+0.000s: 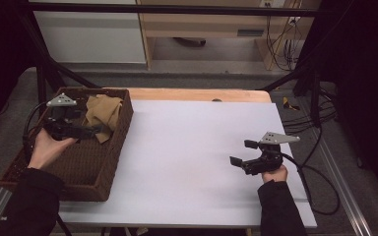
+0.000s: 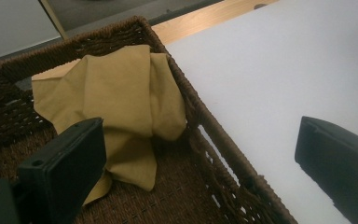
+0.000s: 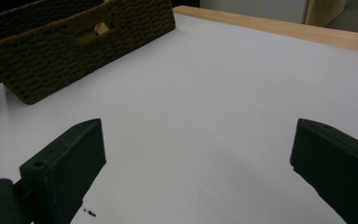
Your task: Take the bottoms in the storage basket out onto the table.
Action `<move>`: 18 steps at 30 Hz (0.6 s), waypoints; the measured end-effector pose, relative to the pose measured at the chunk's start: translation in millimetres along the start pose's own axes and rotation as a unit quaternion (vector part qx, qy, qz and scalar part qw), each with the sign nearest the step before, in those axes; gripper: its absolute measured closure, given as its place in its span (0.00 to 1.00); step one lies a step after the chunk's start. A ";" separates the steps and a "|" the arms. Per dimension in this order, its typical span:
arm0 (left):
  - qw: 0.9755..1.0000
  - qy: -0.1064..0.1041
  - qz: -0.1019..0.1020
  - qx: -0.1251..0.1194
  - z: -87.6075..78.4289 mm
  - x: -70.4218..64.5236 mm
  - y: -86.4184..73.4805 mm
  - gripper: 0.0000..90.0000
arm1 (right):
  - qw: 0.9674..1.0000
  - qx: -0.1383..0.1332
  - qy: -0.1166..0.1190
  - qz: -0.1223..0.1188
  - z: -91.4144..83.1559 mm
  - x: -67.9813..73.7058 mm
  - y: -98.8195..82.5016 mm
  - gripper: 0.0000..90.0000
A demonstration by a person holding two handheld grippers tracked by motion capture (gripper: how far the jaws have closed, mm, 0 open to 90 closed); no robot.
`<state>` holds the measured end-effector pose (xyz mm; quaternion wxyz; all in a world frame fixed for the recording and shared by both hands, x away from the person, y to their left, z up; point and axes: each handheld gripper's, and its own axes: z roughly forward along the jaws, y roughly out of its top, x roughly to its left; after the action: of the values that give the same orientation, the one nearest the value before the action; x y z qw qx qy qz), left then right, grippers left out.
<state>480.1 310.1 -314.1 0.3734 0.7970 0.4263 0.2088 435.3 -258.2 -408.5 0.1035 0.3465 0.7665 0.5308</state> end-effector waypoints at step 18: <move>0.999 0.025 -0.010 0.018 31.9 6.8 13.0 0.02 | 1.000 0.002 0.000 0.000 0.7 -0.1 -0.1 0.04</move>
<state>511.4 297.8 -324.2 0.3506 0.7938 0.4469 0.2172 435.7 -257.9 -408.9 0.1030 0.3466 0.7675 0.5294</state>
